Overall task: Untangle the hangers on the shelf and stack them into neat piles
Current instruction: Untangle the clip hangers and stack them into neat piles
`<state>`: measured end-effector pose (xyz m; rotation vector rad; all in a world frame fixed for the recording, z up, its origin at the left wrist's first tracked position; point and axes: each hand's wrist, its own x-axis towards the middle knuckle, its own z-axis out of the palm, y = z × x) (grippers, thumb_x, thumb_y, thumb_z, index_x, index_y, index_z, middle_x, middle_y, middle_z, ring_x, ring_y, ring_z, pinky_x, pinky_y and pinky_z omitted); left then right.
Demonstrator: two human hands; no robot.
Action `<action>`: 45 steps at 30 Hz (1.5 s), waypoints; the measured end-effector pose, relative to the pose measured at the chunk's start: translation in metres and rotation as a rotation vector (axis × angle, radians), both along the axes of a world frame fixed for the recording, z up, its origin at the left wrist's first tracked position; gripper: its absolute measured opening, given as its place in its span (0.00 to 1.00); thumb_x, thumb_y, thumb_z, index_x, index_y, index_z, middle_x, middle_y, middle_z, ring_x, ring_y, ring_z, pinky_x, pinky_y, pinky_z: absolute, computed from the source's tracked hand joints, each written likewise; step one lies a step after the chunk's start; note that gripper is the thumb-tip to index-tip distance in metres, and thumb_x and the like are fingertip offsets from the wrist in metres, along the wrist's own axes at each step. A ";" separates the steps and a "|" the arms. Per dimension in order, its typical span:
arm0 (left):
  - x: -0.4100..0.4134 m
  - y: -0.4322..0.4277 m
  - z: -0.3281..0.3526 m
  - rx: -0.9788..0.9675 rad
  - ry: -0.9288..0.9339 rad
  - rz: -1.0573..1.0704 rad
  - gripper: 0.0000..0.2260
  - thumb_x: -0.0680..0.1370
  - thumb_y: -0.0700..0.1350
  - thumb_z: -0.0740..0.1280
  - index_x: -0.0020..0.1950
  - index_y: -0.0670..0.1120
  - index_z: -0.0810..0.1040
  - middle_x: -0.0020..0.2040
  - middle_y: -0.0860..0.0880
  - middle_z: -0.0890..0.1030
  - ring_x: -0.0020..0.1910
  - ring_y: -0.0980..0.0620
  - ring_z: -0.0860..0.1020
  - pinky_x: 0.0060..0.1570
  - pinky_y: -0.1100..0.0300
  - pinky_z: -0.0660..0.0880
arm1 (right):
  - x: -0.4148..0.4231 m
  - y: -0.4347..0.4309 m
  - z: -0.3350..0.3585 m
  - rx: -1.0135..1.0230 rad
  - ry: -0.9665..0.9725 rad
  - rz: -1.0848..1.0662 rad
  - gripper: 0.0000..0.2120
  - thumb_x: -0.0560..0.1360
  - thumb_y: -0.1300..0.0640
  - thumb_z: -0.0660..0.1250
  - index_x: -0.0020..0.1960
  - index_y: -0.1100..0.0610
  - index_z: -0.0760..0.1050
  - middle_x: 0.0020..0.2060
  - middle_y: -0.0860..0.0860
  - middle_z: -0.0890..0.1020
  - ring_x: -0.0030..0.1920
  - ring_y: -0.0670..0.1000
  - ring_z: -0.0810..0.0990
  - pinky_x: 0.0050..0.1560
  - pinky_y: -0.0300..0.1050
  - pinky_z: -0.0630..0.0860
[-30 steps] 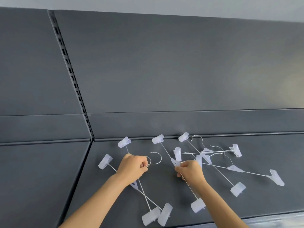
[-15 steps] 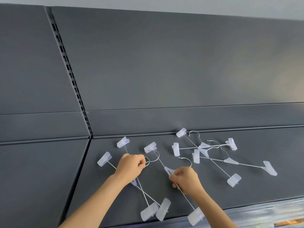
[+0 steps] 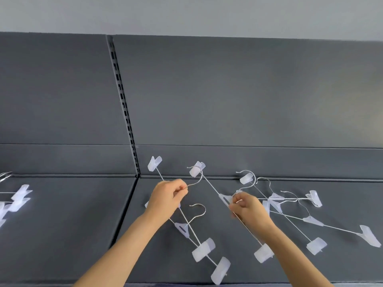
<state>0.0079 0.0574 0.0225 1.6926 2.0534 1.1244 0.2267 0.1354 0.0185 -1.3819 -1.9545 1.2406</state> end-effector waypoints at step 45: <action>-0.500 -0.374 -0.041 -0.169 -0.069 0.631 0.05 0.77 0.36 0.62 0.45 0.43 0.76 0.44 0.45 0.81 0.43 0.48 0.78 0.47 0.55 0.76 | -0.543 -0.281 -0.009 -0.005 -0.154 0.571 0.07 0.76 0.62 0.59 0.41 0.54 0.69 0.28 0.48 0.77 0.28 0.43 0.70 0.31 0.33 0.66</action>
